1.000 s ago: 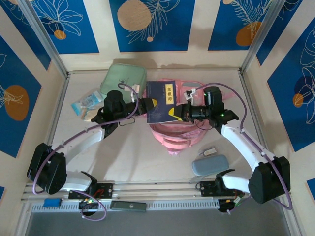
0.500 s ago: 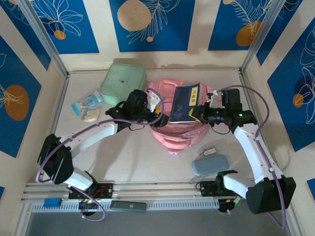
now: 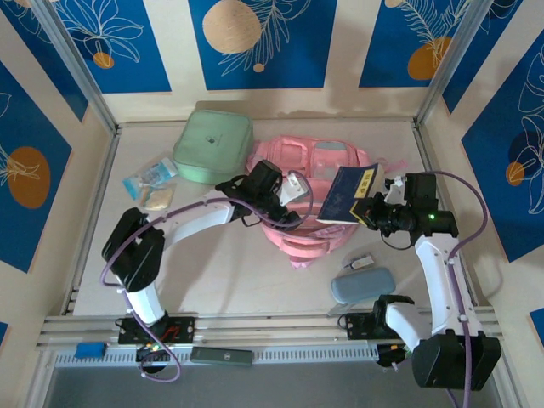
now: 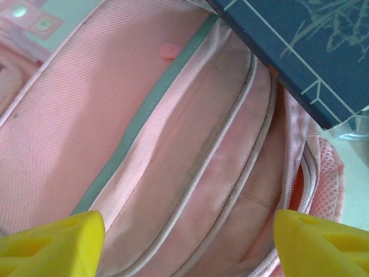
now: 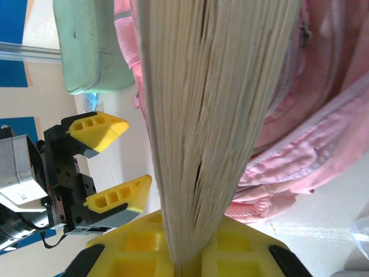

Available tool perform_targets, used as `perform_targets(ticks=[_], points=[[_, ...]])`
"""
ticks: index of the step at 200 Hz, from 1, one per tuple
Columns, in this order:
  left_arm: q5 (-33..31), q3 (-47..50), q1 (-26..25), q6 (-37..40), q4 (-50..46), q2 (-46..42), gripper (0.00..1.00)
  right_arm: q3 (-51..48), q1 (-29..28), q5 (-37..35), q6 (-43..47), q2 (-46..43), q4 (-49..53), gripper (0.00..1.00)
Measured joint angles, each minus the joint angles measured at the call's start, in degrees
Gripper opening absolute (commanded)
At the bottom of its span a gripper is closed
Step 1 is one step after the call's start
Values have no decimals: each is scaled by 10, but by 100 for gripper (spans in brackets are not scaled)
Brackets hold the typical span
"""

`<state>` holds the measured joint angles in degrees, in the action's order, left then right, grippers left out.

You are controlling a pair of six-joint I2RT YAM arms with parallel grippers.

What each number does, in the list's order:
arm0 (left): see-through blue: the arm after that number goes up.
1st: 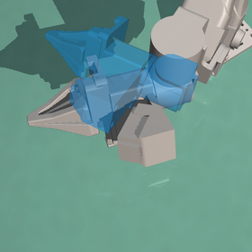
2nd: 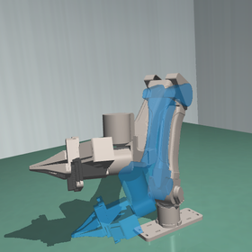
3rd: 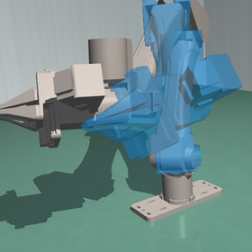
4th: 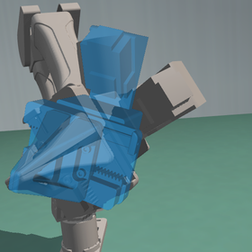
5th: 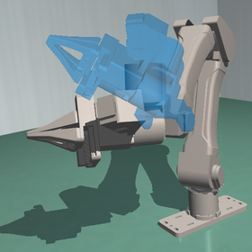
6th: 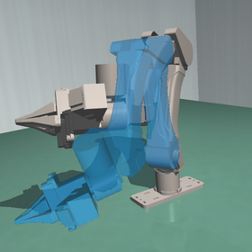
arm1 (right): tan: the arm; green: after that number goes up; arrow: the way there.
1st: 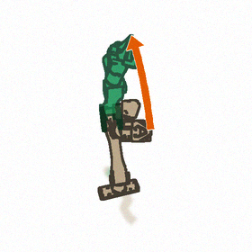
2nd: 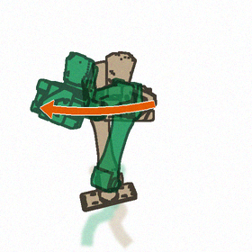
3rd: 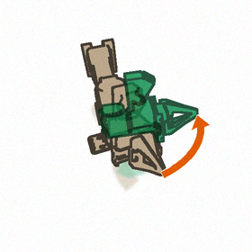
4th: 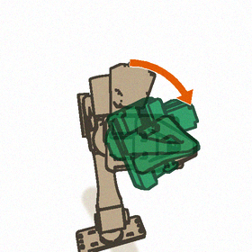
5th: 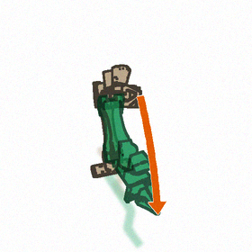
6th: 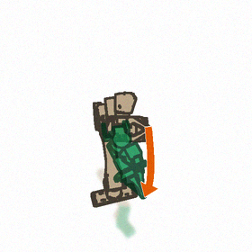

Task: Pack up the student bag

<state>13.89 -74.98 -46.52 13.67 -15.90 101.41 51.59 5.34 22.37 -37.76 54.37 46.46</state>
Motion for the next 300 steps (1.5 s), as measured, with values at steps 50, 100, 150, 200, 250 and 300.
perform_targets(ticks=[50, 100, 150, 200, 250, 300], points=[[-35, -57, -18, 55, -1, 86, 77, 0, 26, -4, -2, -9, 4, 0], [-74, -73, -19, 64, 9, 120, 61, 0, 28, -9, -4, -17, 8, 0], [-87, -85, -21, 63, 17, 130, 33, 0, 30, -9, -4, -17, 12, 0], [-111, -101, -26, 59, 24, 132, 3, 7, 31, -3, -3, -22, 30, 0], [-144, -129, -26, 33, 27, 132, 0, 43, 33, 1, -3, -51, 68, 0], [-202, -242, -20, -36, -16, 131, 0, 97, 34, -23, -8, -77, 135, 0]])
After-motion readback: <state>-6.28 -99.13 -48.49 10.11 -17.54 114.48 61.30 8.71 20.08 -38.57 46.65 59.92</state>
